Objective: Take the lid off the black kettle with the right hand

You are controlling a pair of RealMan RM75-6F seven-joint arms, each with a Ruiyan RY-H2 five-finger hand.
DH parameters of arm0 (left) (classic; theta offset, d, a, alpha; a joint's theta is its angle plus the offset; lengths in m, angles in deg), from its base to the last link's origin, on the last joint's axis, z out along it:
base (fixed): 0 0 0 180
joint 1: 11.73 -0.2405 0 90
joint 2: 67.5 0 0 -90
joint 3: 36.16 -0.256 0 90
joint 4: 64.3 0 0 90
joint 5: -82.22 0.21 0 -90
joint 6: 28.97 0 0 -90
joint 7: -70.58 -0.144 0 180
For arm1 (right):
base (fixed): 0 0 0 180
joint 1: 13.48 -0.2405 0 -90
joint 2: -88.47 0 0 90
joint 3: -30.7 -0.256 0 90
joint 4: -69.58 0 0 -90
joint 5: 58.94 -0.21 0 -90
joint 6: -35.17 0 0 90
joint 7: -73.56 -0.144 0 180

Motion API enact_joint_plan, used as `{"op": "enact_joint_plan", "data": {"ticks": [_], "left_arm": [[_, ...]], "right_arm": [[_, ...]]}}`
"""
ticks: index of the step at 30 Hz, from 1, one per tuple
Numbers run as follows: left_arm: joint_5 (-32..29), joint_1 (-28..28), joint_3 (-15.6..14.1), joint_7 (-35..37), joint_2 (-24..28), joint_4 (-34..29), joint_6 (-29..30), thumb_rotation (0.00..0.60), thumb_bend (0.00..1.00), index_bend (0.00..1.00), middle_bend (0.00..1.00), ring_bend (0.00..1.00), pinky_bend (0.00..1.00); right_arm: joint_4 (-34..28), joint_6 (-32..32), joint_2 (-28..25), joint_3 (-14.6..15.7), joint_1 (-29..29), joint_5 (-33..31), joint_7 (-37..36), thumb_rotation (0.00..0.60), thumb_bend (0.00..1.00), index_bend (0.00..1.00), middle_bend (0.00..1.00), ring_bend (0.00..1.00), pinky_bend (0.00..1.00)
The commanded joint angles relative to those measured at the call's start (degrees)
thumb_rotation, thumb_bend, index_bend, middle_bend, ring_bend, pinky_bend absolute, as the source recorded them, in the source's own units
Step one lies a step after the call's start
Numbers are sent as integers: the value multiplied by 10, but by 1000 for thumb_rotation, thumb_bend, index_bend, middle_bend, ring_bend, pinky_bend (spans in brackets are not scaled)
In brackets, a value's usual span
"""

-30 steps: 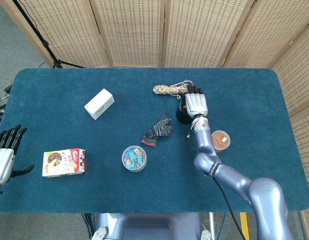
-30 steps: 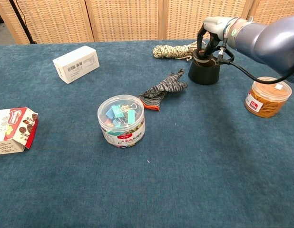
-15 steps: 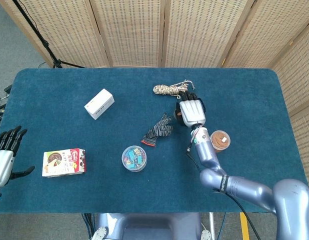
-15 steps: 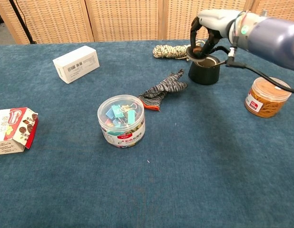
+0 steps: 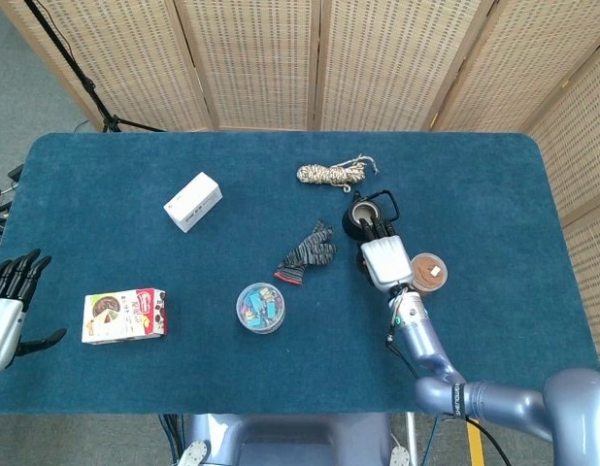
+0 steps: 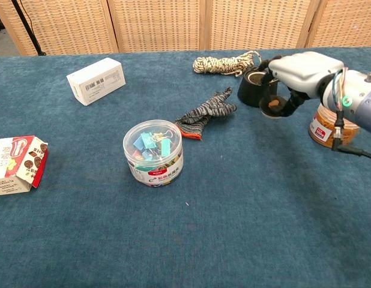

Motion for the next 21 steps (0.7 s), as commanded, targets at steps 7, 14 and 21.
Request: {"op": "enact_joint_plan", "data": {"ticks": [7,14,21], "left_arm": [[1,1,-2,-3,0,-2,-5,600,0,0,0,0,51],[0,1,-2,-2,2,-5,-7,600,0,0,0,0,51],[8,-4,-4,11,7,-3,2,600,0,0,0,0,51]], "right_arm": [[70,29,33,7,24,30,-48,600,494,327,49,0,107],[38,9,12,1,39,61,-58,600,445,133,23,0,107],[-83,-64,-65,-1,75,110,-48,600,444,157,22,0,107]]}}
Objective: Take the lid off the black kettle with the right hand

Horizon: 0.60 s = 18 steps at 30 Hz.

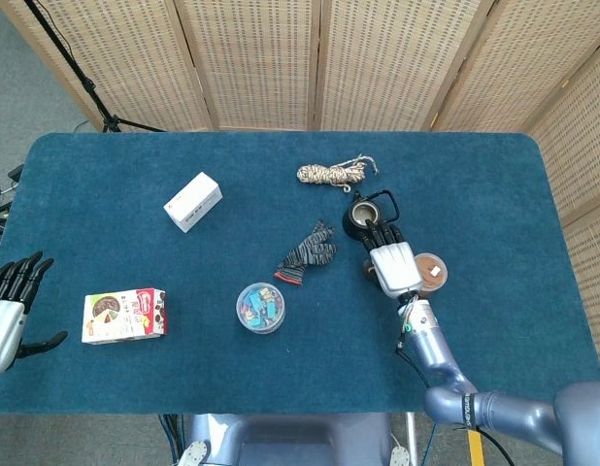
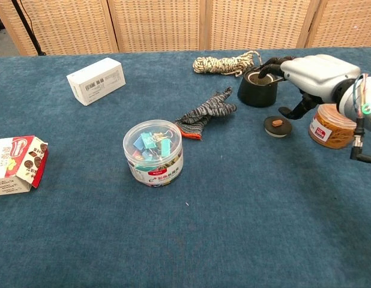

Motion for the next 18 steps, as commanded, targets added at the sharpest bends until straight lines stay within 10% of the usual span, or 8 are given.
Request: {"op": "enact_joint_plan", "data": {"ticks": [1,7,18], "left_arm": [[4,-3,-1,8,3,2,5,600,0,0,0,0,51],[14,-7,-4,20,7,7,14,600,0,0,0,0,51],[37,-13,-18,4,12,11,18,600,0,0,0,0,10]], "right_arm": [[-84,-57,-63,6,34,44,6,600,437,160,23,0,106],[-133,-113,-139,53,88,107,10,600,13,64,0,0,3],[-101,-251,-219,138,240,228,-140,600,0,0,0,0,0]]}}
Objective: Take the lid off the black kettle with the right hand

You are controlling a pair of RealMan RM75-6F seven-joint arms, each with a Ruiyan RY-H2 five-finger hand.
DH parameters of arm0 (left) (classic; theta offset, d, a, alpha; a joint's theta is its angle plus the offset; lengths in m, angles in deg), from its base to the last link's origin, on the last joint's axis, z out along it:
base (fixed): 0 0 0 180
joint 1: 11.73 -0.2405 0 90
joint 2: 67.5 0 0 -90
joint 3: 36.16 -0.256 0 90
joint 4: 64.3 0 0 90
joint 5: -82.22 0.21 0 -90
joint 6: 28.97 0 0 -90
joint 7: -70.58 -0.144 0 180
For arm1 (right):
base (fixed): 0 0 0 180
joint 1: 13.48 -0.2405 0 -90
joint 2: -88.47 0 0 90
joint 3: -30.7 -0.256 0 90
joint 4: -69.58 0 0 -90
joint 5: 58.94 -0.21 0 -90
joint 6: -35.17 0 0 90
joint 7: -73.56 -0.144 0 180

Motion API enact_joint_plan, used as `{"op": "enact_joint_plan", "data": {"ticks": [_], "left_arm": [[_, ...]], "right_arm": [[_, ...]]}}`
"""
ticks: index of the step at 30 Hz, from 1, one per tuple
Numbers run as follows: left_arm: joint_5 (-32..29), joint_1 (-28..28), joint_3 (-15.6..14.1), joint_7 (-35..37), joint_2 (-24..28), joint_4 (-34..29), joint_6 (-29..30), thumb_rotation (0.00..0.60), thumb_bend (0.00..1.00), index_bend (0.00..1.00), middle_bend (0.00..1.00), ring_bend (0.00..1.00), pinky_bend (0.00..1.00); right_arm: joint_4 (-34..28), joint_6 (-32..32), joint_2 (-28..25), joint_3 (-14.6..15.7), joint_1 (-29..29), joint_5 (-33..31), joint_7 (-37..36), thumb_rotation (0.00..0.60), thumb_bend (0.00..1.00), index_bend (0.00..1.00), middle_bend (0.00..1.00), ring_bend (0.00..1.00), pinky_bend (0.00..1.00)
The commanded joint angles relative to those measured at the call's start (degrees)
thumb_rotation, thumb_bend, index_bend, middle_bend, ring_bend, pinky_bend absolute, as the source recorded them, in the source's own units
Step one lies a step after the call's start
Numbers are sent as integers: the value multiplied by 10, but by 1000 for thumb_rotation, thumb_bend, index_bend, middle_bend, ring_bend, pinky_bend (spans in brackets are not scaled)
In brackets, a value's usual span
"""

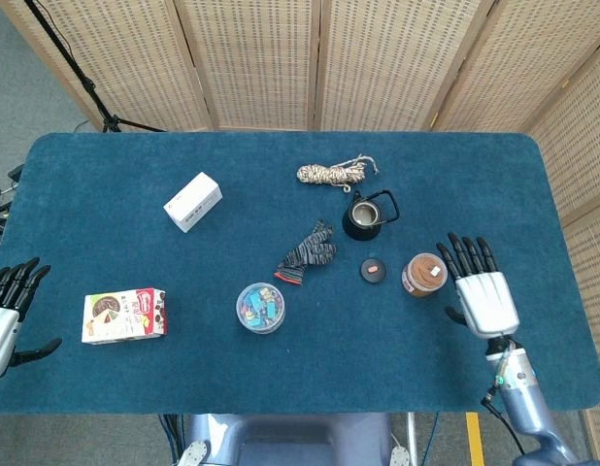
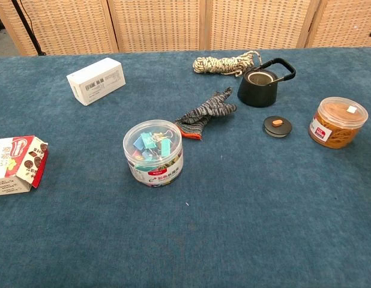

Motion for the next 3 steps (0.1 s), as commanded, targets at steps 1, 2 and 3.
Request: {"op": "enact_joint_plan", "data": {"ticks": [1,2,3], "left_arm": [[3,-2,-2,-7,-3,0,4,600,0,0,0,0,10],[4,-3,-2,-9,-4,0,5,600,0,0,0,0,10],[5,-3,-2,-10,-4,0,6,600,0,0,0,0,10]], "right_arm": [[25,-58,-31,38,66,43,-48,600,0,0,0,0,0],[29,-65,-34,40,77,47,-55,600,0,0,0,0,0],[31,-67,-35,40,81,49,-60,600,0,0,0,0,0]]}}
